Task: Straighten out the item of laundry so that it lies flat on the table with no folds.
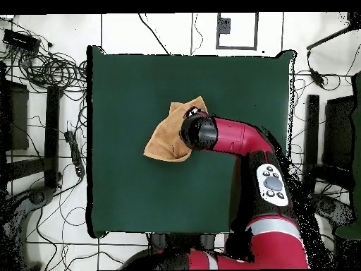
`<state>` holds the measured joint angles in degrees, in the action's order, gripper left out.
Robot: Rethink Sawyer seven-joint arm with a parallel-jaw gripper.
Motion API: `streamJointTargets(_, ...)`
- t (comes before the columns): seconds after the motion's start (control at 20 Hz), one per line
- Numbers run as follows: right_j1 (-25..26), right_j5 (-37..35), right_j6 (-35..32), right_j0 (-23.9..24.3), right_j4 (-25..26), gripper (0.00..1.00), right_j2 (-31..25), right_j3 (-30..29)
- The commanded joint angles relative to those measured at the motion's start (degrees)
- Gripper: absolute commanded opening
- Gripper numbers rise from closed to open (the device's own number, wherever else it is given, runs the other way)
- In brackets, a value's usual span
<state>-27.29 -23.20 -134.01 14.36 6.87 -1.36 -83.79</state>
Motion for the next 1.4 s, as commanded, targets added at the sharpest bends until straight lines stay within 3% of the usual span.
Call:
streamJointTargets(0.05,-0.48,-3.36,2.49,-0.03,1.43,1.00,-6.93,-7.10)
streamJointTargets(0.45,0.20,-7.00,2.03,-3.07,1.63,1.00,-4.86,-3.97)
streamJointTargets(0.6,0.31,-5.40,1.89,-3.42,1.89,1.00,-4.90,-3.62)
streamJointTargets(1.05,0.56,-1.92,1.44,-2.90,1.54,1.00,-6.00,-3.58)
streamJointTargets(1.4,0.85,-3.61,2.29,-1.83,0.82,1.00,-6.96,-2.70)
